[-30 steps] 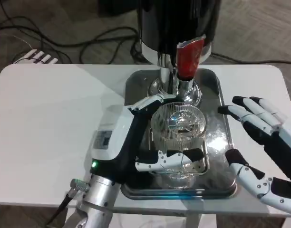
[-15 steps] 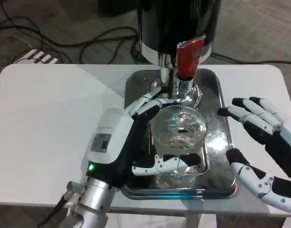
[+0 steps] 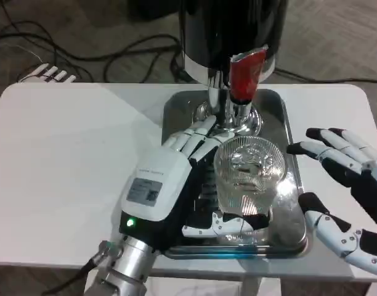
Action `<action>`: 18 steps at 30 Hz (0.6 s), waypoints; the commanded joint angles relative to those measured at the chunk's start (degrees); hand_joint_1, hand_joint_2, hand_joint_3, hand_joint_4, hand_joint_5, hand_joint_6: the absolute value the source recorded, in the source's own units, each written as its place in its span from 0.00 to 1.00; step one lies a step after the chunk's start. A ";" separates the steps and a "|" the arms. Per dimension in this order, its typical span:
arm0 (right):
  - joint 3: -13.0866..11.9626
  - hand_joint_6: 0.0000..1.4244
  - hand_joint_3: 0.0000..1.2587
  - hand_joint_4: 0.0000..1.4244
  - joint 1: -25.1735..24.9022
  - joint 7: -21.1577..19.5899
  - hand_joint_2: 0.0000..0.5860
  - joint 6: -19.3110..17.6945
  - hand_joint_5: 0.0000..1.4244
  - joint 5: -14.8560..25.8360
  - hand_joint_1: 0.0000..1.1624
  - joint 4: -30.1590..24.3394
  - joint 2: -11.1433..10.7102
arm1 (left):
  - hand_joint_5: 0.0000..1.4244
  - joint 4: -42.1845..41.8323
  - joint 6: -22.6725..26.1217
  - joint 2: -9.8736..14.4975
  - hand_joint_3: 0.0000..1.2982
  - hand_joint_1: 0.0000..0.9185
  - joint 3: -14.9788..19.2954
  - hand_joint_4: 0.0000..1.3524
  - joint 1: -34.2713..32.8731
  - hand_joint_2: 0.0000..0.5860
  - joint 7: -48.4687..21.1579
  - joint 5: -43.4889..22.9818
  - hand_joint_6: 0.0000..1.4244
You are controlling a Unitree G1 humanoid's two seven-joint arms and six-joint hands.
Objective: Grasp the cup under the faucet to collect the drink, then remove the cup.
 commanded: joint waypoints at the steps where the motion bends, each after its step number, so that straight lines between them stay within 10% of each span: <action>1: -0.79 0.19 0.14 0.04 0.98 -0.09 0.87 0.05 0.02 1.05 0.15 -1.14 -0.26 | 0.08 -2.02 2.85 0.28 0.23 0.25 -0.42 0.00 1.33 0.04 -0.38 0.70 0.16; 18: -0.59 0.19 0.14 0.04 0.58 0.09 0.89 0.71 0.03 2.23 0.15 -0.83 -0.53 | 0.02 -7.57 13.12 -0.04 0.14 0.24 -0.02 0.00 2.69 0.06 -1.56 1.24 0.10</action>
